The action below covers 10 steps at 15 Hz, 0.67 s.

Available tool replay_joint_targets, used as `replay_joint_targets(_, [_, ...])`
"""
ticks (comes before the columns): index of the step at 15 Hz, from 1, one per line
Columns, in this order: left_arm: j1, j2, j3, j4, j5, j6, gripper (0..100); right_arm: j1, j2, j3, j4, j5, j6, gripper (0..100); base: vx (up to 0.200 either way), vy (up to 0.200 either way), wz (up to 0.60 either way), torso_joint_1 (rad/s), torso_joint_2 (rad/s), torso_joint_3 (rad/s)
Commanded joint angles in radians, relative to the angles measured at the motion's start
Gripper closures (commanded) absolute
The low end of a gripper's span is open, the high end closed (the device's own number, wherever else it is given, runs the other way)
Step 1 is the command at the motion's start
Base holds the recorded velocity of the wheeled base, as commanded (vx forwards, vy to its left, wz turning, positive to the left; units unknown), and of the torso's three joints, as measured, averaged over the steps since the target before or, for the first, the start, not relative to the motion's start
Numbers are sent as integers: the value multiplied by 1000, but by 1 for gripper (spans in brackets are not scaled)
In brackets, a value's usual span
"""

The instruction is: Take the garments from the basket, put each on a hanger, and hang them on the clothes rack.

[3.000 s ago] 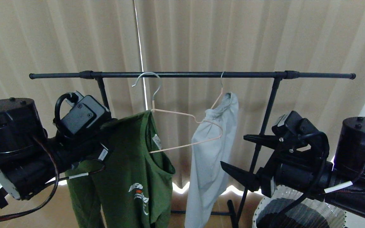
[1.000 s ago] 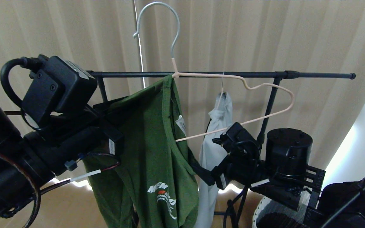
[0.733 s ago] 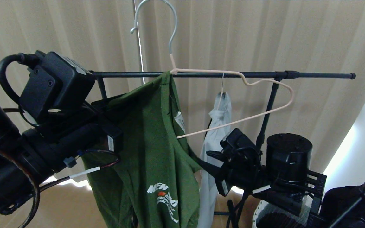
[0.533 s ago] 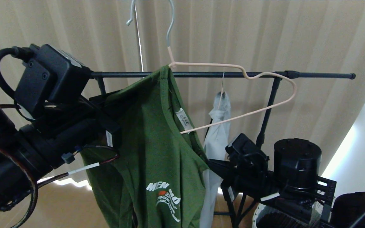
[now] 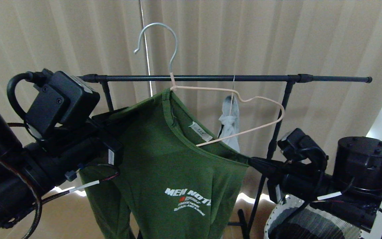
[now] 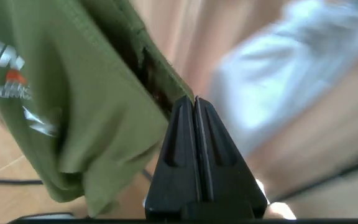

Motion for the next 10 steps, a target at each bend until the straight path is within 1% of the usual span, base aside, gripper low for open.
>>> replay_joint_targets(1, [5, -2, 43, -1, 0, 4, 100, -67, -106, -6, 52, 1, -2, 100, 0, 0, 0, 0, 0, 0])
replay_joint_targets(3, [5, -7, 70, -1, 0, 4, 100, -112, -120, -6, 72, 1, -14, 100, 0, 0, 0, 0, 0, 0])
replay_joint_targets(5, [5, -8, 119, -3, -1, 6, 100, -171, -126, -12, 69, 2, -77, 100, 0, 0, 0, 0, 0, 0])
replay_joint_targets(7, [5, -15, 148, -3, -1, 21, 100, -187, -137, -34, 74, 2, -87, 100, 0, 0, 0, 0, 0, 0])
replay_joint_targets(10, [5, -7, 169, -1, 0, 65, 100, -185, -138, -81, 75, 7, -87, 100, 0, 0, 0, 0, 0, 0])
